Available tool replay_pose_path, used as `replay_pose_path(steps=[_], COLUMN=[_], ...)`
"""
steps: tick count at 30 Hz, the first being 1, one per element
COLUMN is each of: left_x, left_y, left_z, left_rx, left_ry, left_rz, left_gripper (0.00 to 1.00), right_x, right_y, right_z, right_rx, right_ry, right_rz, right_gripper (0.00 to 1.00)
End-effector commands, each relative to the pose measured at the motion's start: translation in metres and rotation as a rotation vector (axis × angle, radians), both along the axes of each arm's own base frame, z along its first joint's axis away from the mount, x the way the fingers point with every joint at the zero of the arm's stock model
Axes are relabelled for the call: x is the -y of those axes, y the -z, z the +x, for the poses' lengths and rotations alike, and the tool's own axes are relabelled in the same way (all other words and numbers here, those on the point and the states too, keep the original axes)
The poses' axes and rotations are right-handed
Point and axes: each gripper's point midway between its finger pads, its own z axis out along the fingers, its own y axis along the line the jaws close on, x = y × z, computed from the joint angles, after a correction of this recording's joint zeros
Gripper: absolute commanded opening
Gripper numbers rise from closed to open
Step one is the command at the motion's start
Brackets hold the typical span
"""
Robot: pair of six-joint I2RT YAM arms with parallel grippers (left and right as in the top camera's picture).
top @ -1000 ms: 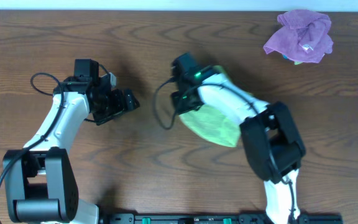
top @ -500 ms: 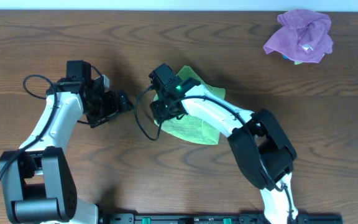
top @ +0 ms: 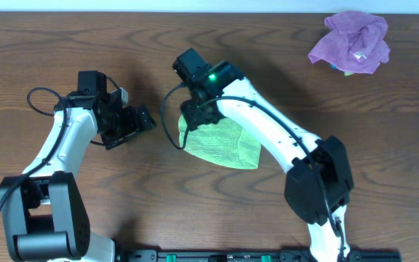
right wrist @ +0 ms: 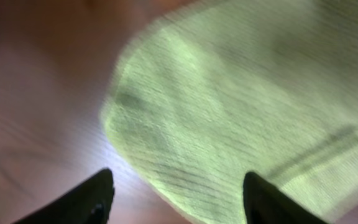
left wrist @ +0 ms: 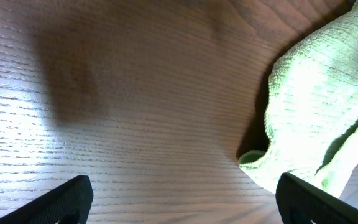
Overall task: Fold the cloth
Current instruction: 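Swing the held towel left and lay it flat at table center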
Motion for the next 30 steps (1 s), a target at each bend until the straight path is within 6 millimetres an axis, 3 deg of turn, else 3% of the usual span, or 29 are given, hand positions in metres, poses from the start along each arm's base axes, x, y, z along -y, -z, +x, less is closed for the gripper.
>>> replay_pose_path(steps=[1, 4, 9, 16, 21, 30], left_x=[-0.003, -0.001, 0.008, 0.010, 0.010, 0.010], left_y=[-0.002, -0.003, -0.007, -0.008, -0.007, -0.006], left_z=[0.004, 0.004, 0.003, 0.002, 0.001, -0.005], left_rx=[0.017, 0.018, 0.022, 0.016, 0.010, -0.013], left_ry=[0.015, 0.018, 0.029, 0.031, 0.030, 0.033], left_rz=[0.018, 0.003, -0.051, -0.064, -0.064, -0.065], left_gripper=[0.96, 0.95, 0.95, 0.95, 0.96, 0.96], right_x=[0.031, 0.054, 0.064, 0.081, 0.098, 0.105], right_y=[-0.008, -0.006, 0.004, 0.044, 0.065, 0.091], right_z=[-0.007, -0.024, -0.036, -0.057, -0.065, -0.069], right_rx=[-0.032, -0.097, -0.145, -0.213, -0.220, -0.217], right_ry=[0.096, 0.132, 0.126, 0.127, 0.168, 0.180], right_rz=[-0.090, -0.181, -0.227, -0.295, -0.356, -0.346], right_gripper=[0.69, 0.69, 0.72, 0.67, 0.65, 0.61])
